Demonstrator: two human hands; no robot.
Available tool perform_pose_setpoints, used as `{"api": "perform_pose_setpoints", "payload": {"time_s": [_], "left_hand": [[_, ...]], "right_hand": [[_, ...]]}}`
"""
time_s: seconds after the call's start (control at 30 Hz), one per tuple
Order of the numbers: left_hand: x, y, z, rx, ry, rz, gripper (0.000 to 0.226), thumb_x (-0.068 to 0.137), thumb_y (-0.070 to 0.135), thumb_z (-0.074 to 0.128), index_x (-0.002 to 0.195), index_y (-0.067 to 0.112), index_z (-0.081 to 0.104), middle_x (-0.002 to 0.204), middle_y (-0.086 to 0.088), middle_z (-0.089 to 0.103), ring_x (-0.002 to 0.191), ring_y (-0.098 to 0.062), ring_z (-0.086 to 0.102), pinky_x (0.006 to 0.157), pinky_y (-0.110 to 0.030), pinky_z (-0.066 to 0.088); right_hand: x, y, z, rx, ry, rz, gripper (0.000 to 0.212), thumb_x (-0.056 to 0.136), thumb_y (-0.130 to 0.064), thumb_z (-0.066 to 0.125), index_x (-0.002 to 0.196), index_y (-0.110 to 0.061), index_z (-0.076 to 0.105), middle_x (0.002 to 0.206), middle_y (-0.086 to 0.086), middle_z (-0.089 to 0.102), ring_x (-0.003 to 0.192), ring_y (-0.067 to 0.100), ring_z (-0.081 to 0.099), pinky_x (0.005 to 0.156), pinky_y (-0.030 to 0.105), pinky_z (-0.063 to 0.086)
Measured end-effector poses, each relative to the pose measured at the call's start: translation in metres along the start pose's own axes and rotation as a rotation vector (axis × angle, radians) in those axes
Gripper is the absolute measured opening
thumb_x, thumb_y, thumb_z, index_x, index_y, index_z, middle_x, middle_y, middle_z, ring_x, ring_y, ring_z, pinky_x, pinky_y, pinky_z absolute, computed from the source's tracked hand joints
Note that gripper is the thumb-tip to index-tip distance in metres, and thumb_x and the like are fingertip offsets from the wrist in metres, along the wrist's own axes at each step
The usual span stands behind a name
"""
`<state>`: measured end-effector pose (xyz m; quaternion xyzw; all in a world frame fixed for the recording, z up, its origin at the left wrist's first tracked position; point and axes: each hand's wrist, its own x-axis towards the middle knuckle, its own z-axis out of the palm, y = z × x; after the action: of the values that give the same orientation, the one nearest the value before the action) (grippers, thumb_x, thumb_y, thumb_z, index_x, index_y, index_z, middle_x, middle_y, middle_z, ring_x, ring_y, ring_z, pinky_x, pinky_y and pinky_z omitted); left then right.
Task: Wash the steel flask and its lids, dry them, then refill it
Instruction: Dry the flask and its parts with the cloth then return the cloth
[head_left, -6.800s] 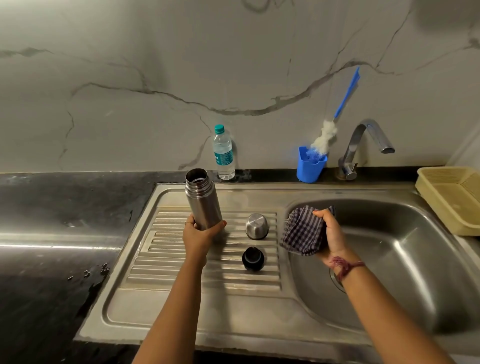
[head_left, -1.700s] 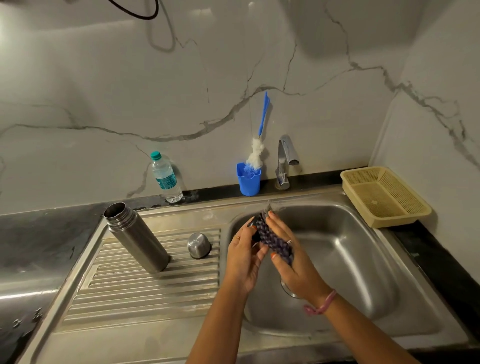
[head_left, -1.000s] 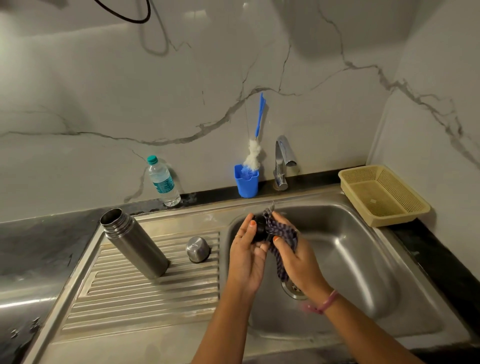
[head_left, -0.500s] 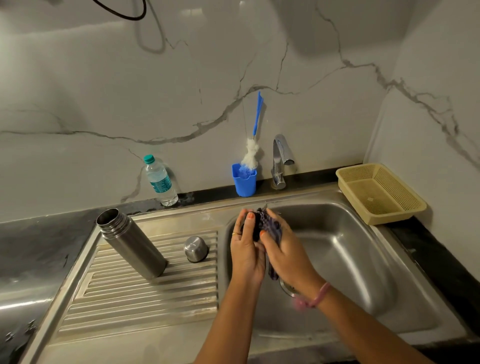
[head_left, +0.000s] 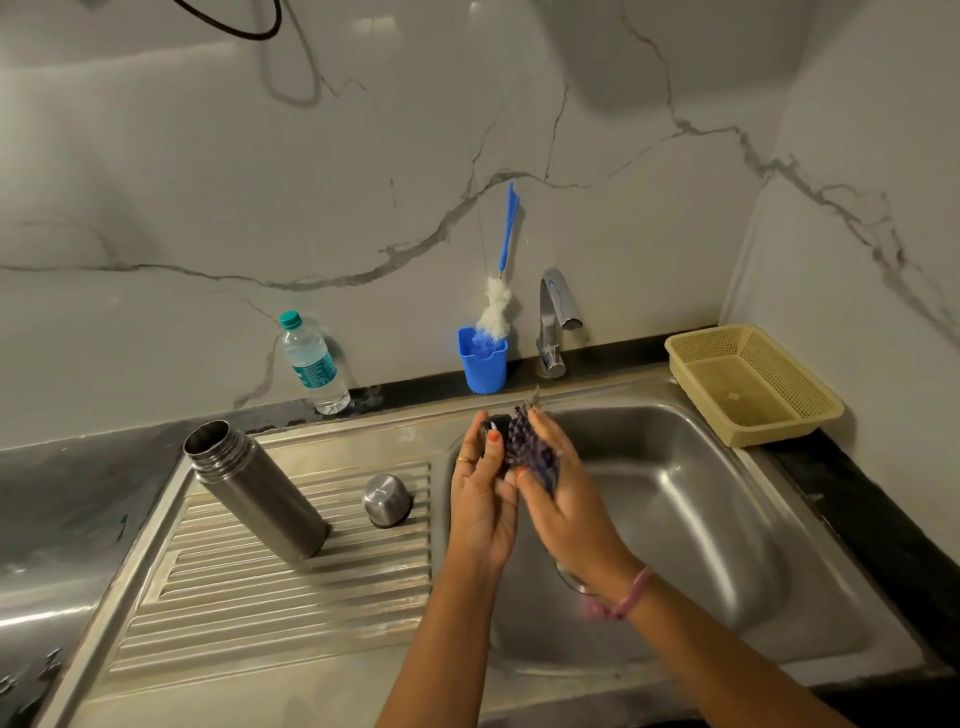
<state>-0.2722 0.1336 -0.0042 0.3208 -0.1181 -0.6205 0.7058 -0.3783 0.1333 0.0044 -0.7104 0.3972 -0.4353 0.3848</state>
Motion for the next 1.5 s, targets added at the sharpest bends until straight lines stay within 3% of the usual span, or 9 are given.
{"api": "perform_pose_setpoints", "payload": {"time_s": [0.17,0.4,0.57,0.7,0.8,1.0,1.2,1.37,1.5], "left_hand": [[0.006,0.002,-0.003,0.001,0.013,0.031,0.053,0.093,0.013,0.061,0.144,0.011,0.046,0.131,-0.022,0.057,0.116,-0.032,0.058,0.101,-0.045,0.049],[0.003,0.004,-0.006,-0.027,-0.013,-0.005,0.047,0.092,0.007,0.055,0.139,0.009,0.051,0.134,-0.023,0.059,0.128,-0.037,0.053,0.11,-0.049,0.042],[0.006,0.001,0.007,0.001,-0.008,-0.005,0.064,0.089,0.027,0.069,0.142,0.001,0.043,0.126,-0.023,0.052,0.114,-0.034,0.053,0.11,-0.049,0.038],[0.0,-0.006,0.01,-0.01,0.06,0.039,0.052,0.091,0.015,0.061,0.142,0.012,0.048,0.126,-0.021,0.062,0.108,-0.029,0.065,0.094,-0.04,0.055],[-0.002,-0.006,0.01,-0.059,0.028,0.046,0.05,0.09,0.01,0.057,0.138,0.021,0.05,0.12,-0.019,0.068,0.103,-0.027,0.069,0.086,-0.038,0.06],[0.012,-0.003,0.002,-0.037,0.0,0.011,0.046,0.097,0.016,0.054,0.142,0.01,0.046,0.125,-0.019,0.057,0.108,-0.027,0.061,0.098,-0.042,0.051],[0.006,-0.002,0.001,0.021,-0.036,-0.038,0.047,0.099,0.015,0.05,0.143,-0.002,0.044,0.135,-0.028,0.054,0.112,-0.03,0.061,0.096,-0.039,0.054],[0.017,-0.002,0.01,0.022,0.068,-0.058,0.057,0.093,0.032,0.058,0.14,0.002,0.051,0.126,-0.021,0.06,0.112,-0.031,0.06,0.1,-0.041,0.051],[0.015,-0.005,0.01,0.162,0.049,-0.05,0.063,0.087,0.036,0.069,0.134,-0.003,0.054,0.127,-0.023,0.063,0.113,-0.032,0.063,0.102,-0.044,0.051]], "right_hand": [[-0.018,0.006,0.011,-0.151,-0.019,-0.098,0.068,0.092,-0.043,0.038,0.151,-0.021,0.015,0.159,-0.014,0.005,0.144,0.0,0.007,0.114,0.012,0.014],[0.019,-0.001,-0.007,0.026,-0.019,0.082,0.047,0.098,-0.026,0.045,0.144,-0.025,0.034,0.139,-0.009,0.045,0.123,-0.008,0.041,0.107,0.018,0.037],[-0.008,0.008,0.008,-0.257,-0.064,-0.153,0.065,0.09,-0.04,0.038,0.151,-0.023,0.02,0.157,-0.011,0.016,0.144,0.001,0.012,0.116,0.017,0.015],[0.018,0.002,-0.003,-0.015,-0.022,0.075,0.04,0.097,-0.033,0.044,0.135,-0.022,0.047,0.13,-0.004,0.056,0.119,0.005,0.052,0.096,0.018,0.046],[0.028,0.004,-0.011,0.041,-0.007,0.197,0.027,0.098,-0.028,0.045,0.118,-0.017,0.059,0.105,0.0,0.067,0.1,0.012,0.064,0.076,0.013,0.05],[-0.007,0.018,0.004,-0.113,-0.018,-0.036,0.06,0.094,-0.036,0.044,0.149,-0.022,0.025,0.153,-0.017,0.022,0.139,-0.007,0.018,0.107,0.004,0.018],[0.023,0.014,-0.013,0.045,0.081,0.168,0.029,0.097,-0.023,0.051,0.123,-0.015,0.059,0.11,-0.002,0.065,0.106,0.011,0.061,0.078,0.005,0.046],[0.003,0.025,-0.005,-0.291,0.009,-0.136,0.066,0.09,-0.019,0.061,0.148,-0.017,0.03,0.154,-0.004,0.028,0.141,0.005,0.026,0.112,0.019,0.027],[0.015,0.019,-0.006,-0.205,0.091,-0.047,0.053,0.089,-0.016,0.062,0.139,-0.016,0.046,0.137,-0.005,0.051,0.126,0.005,0.046,0.104,0.015,0.038]]}}
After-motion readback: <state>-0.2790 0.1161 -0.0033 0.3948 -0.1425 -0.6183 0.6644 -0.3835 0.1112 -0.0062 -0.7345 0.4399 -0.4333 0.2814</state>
